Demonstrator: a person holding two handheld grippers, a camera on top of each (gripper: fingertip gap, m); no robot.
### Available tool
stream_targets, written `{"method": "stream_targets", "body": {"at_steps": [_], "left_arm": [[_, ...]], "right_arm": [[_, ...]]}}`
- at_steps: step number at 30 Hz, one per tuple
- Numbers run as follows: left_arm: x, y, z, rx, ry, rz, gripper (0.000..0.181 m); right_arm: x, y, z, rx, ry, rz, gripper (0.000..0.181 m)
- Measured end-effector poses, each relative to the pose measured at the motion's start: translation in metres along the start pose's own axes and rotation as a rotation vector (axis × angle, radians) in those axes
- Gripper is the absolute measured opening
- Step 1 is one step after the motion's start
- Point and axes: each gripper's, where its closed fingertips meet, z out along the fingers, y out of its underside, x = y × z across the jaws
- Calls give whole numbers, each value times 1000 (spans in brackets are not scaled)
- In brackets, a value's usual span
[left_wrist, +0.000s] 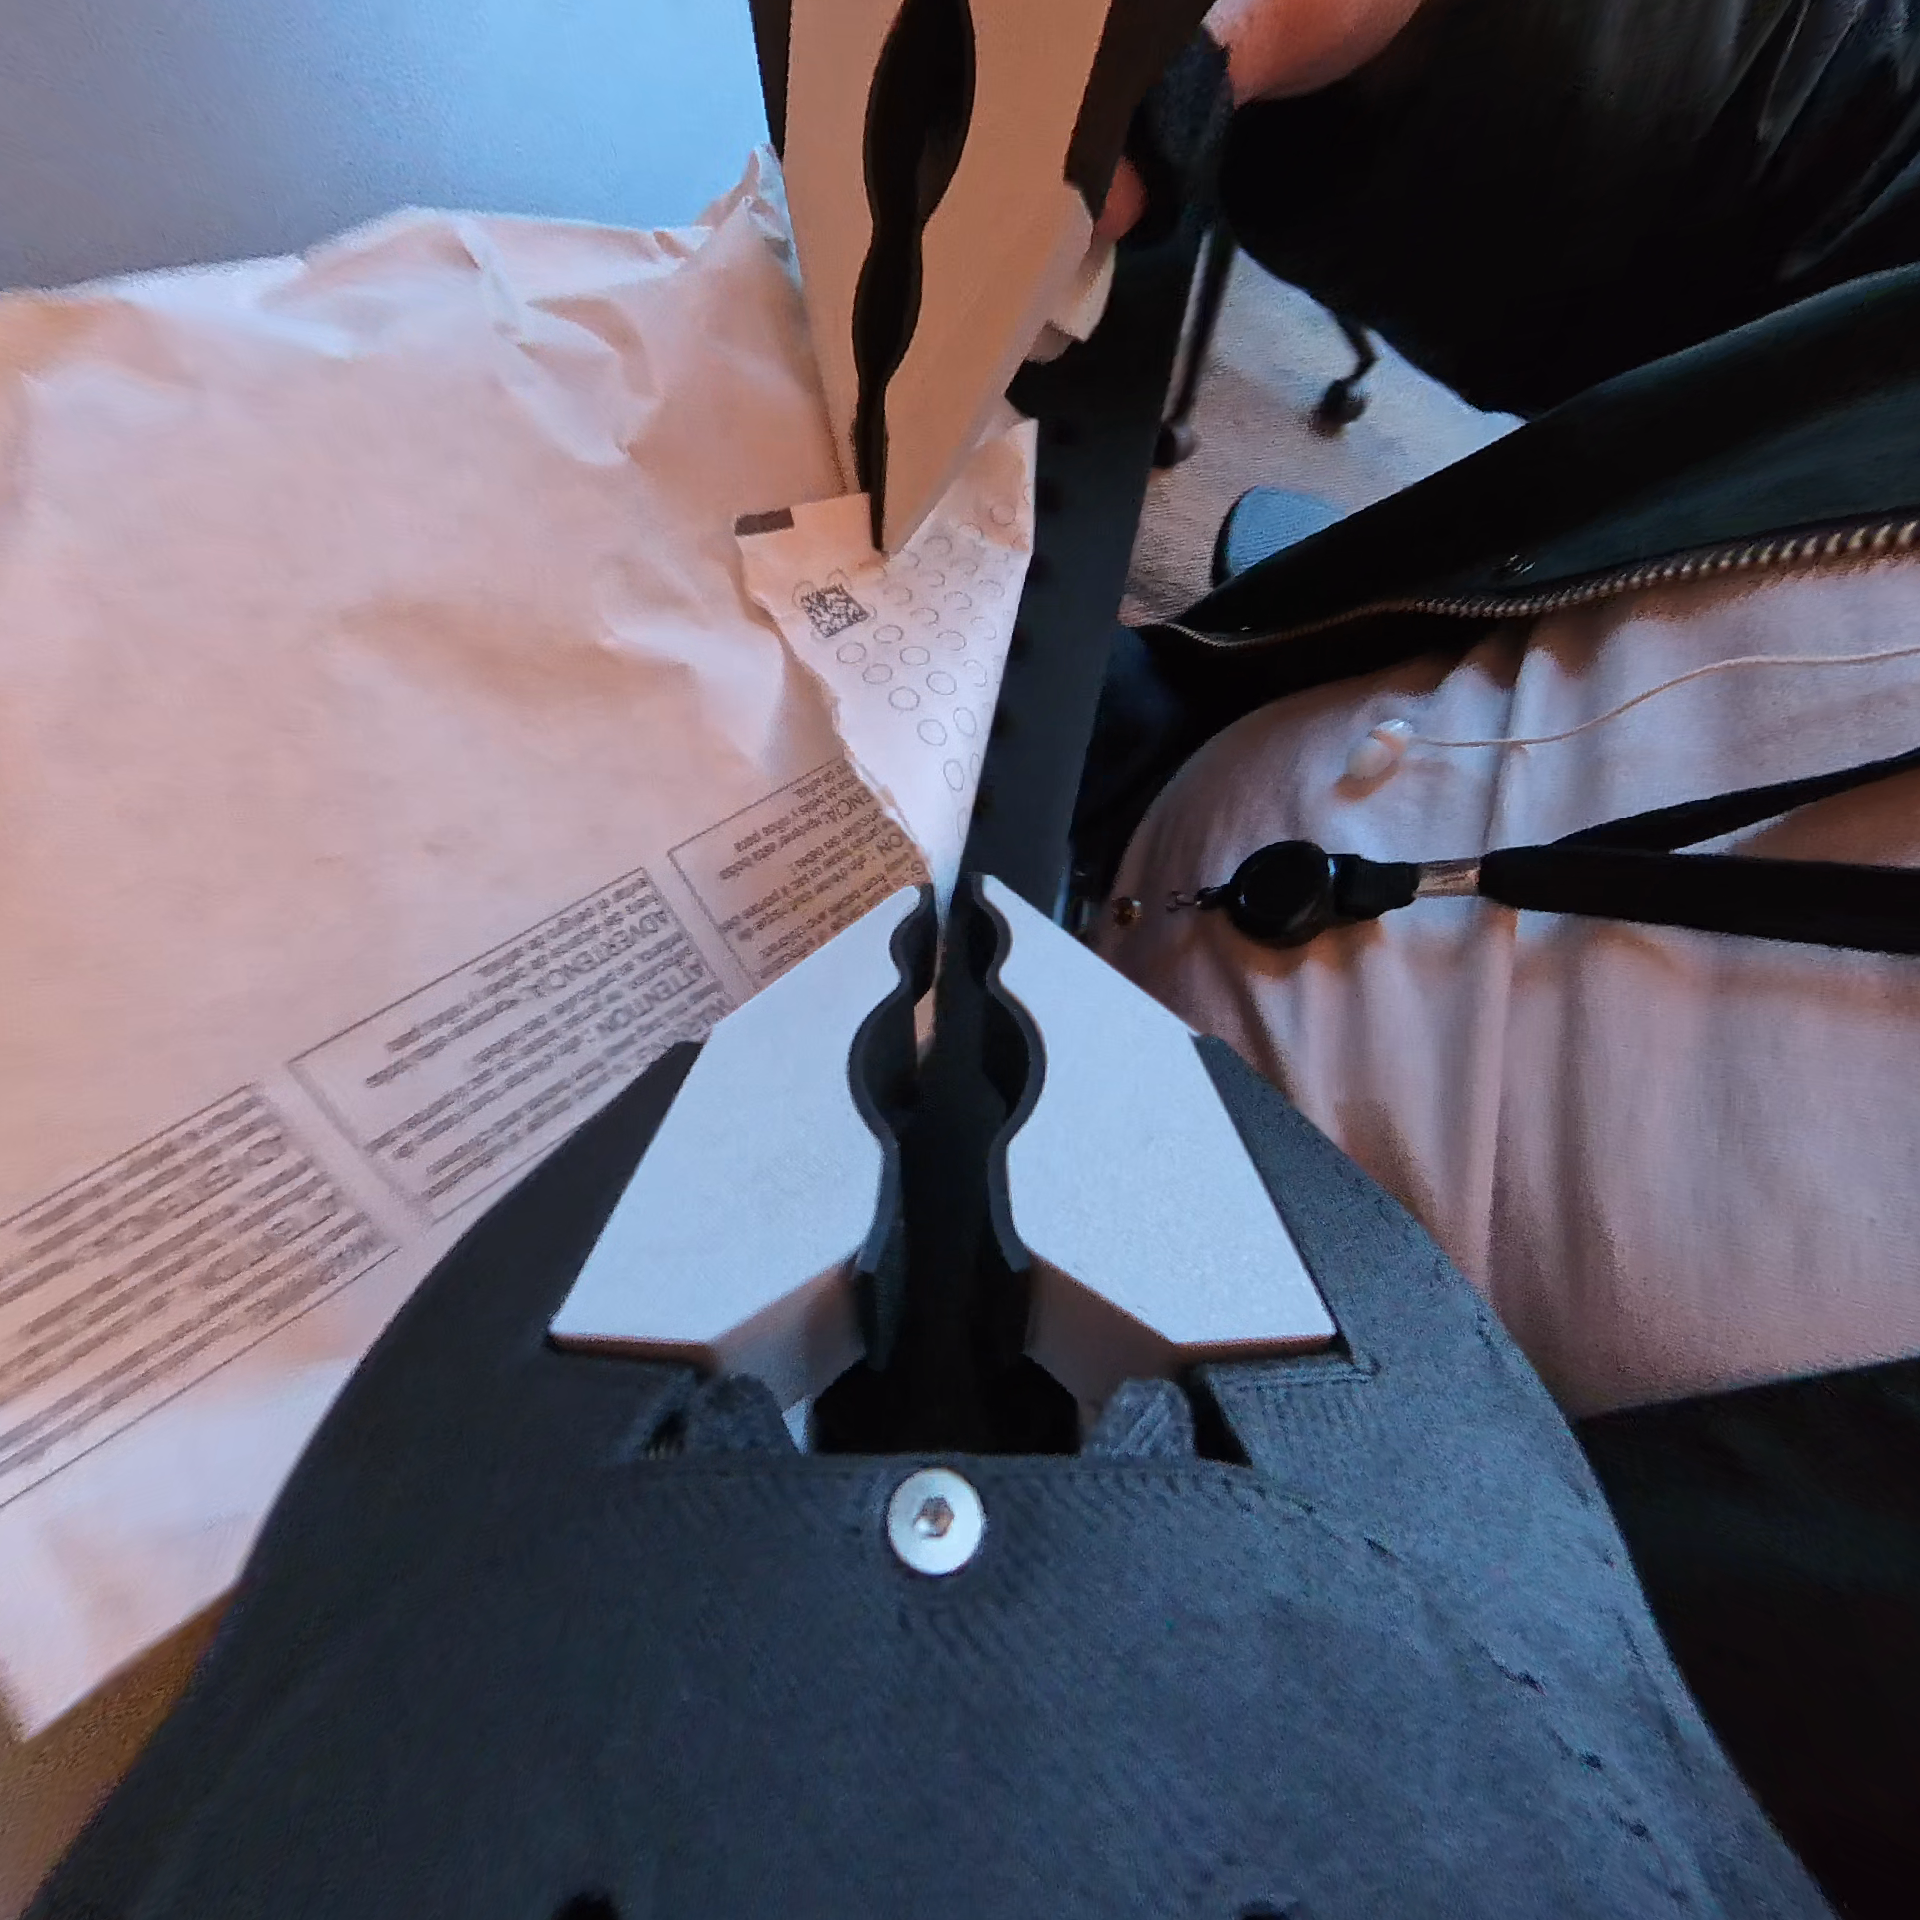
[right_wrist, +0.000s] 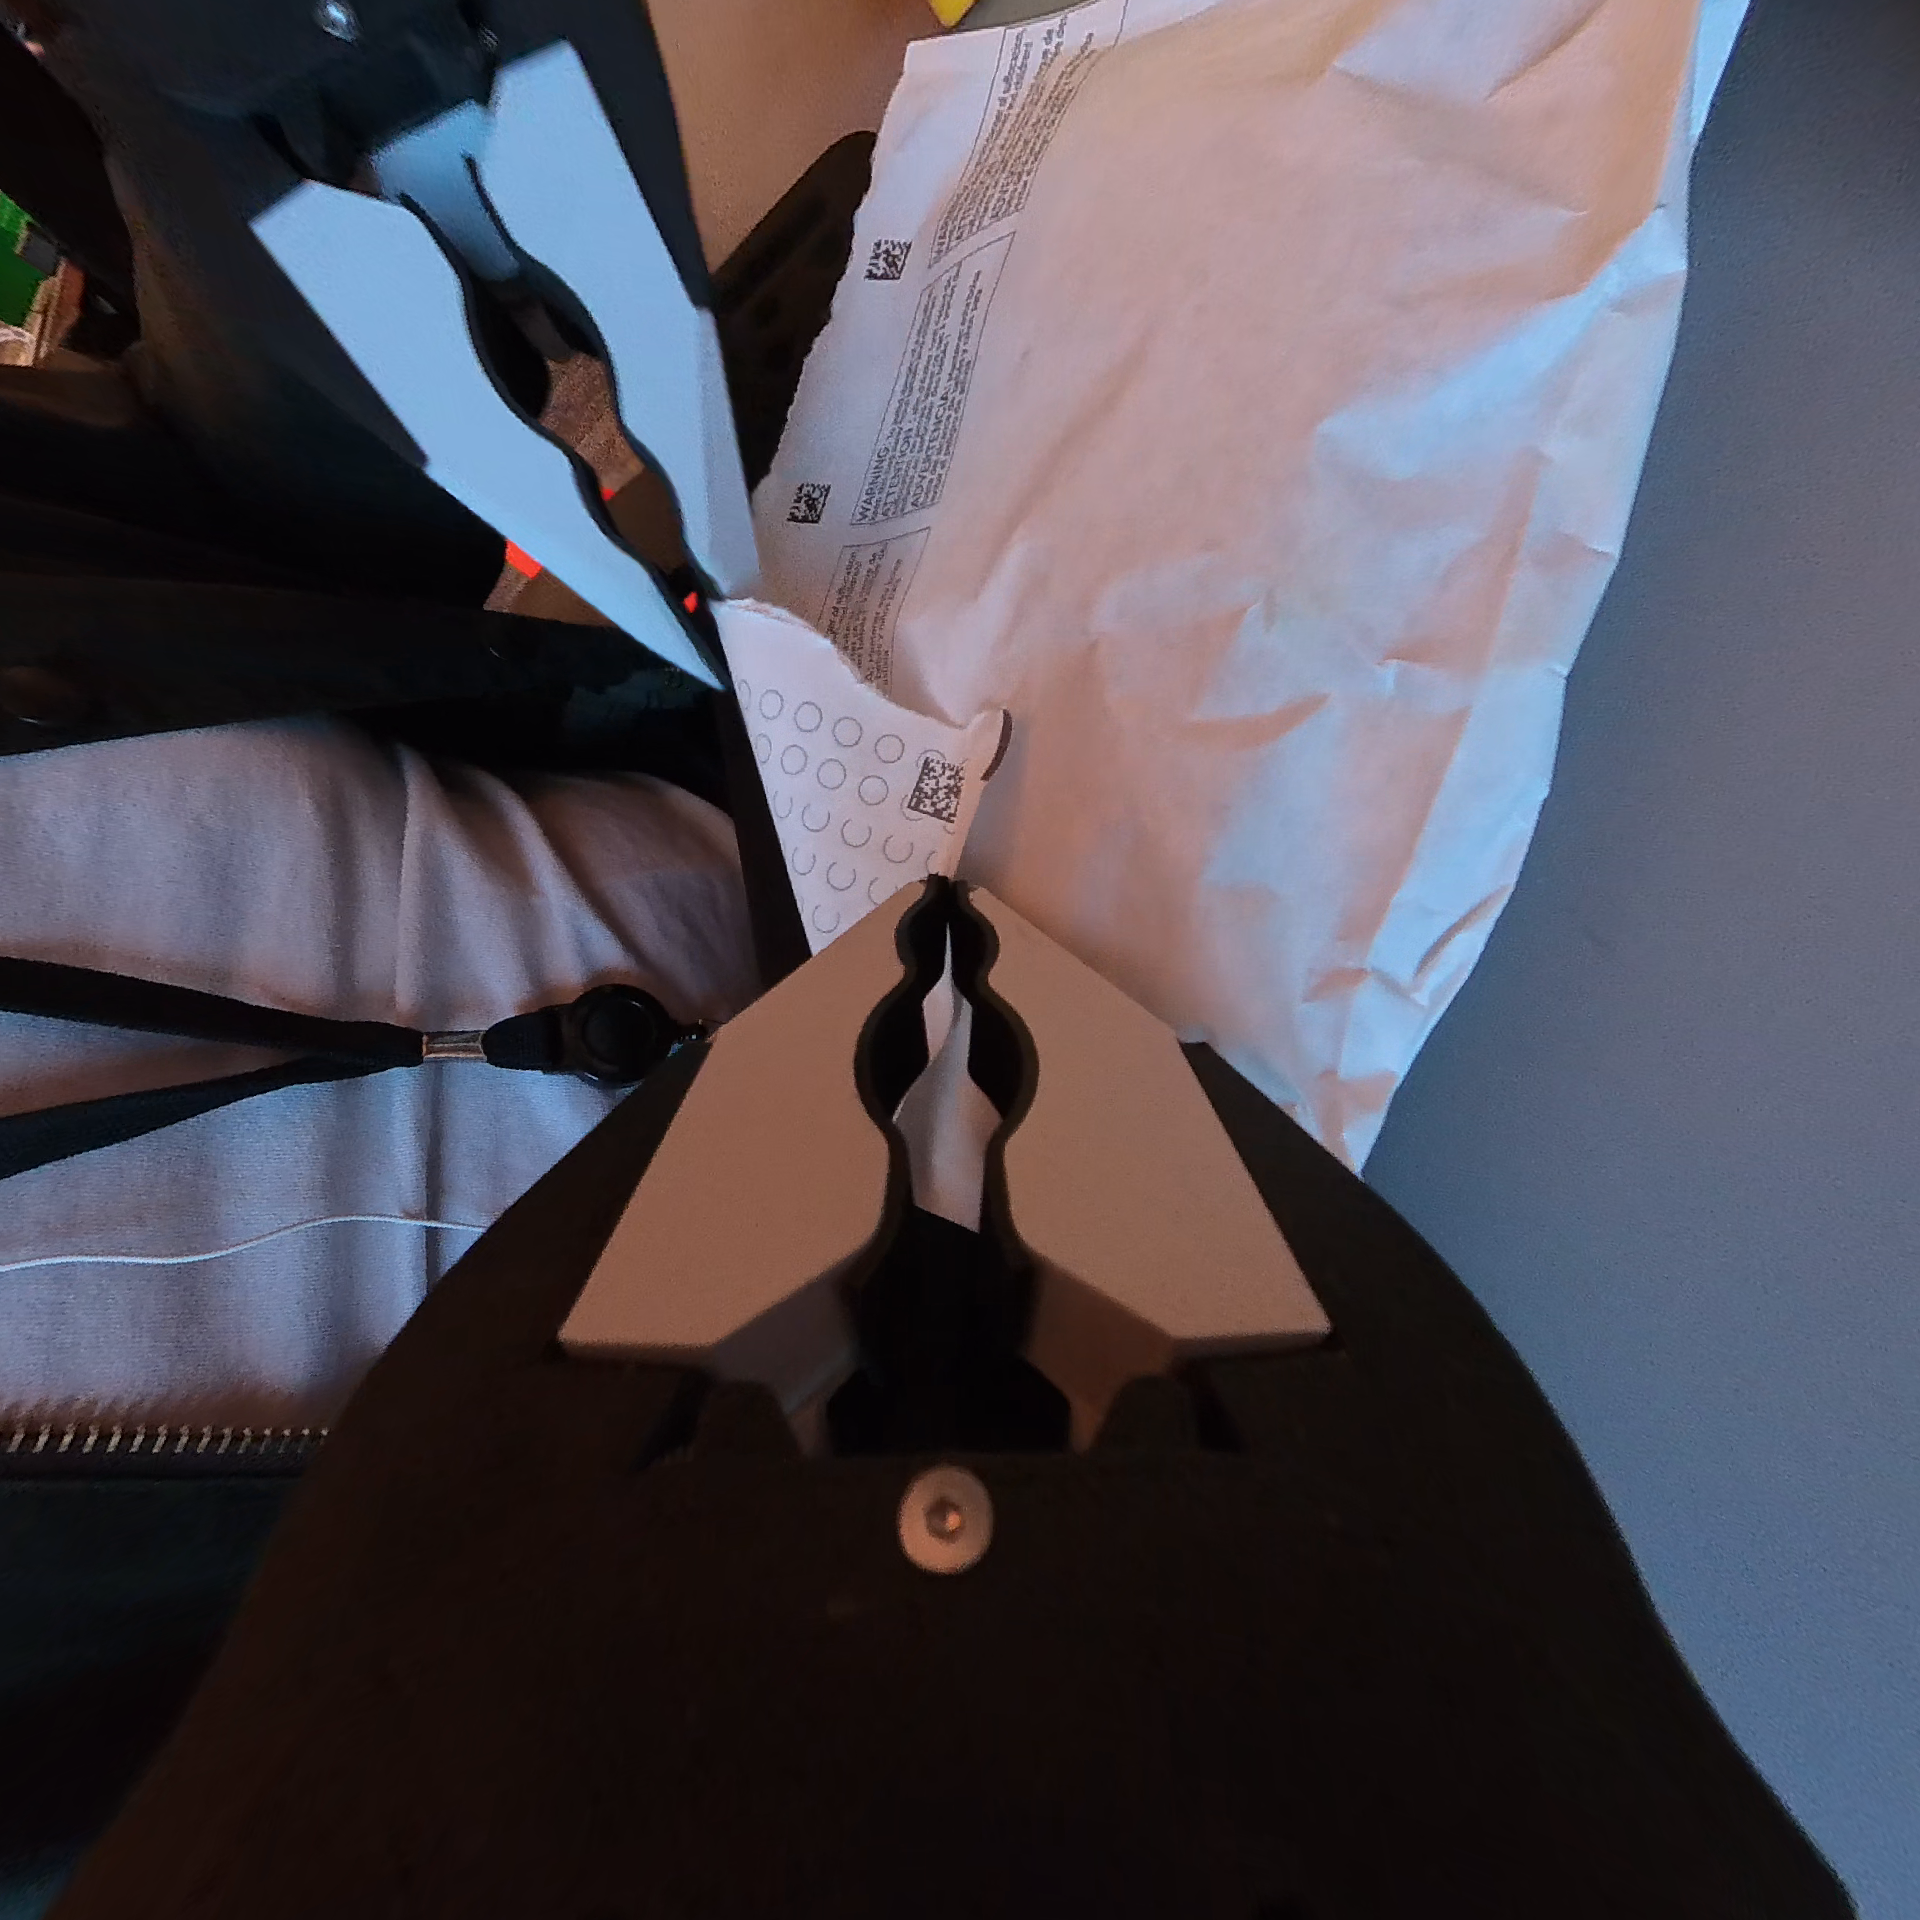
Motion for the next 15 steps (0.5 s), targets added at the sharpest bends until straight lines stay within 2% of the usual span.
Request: {"method": "stream_targets", "body": {"at_steps": [3, 4, 6, 8, 11, 15], "left_arm": [[1, -14, -15, 49, -122, 119, 7], [6, -21, -16, 71, -141, 176, 3], [13, -37, -13, 124, -186, 270, 0], [8, -46, -3, 117, -261, 304, 0], [-8, -37, 16, 8, -337, 322, 0], [-17, -19, 29, -55, -336, 278, 0]], "right_arm": [[0, 0, 0, -1, 8, -4, 0], [1, 0, 0, -1, 7, -3, 0], [0, 0, 0, 1, 8, -4, 0], [0, -1, 0, 4, 15, -10, 0], [1, -1, -1, 8, 29, -16, 0], [2, -1, -1, 17, 46, -28, 0]]}}
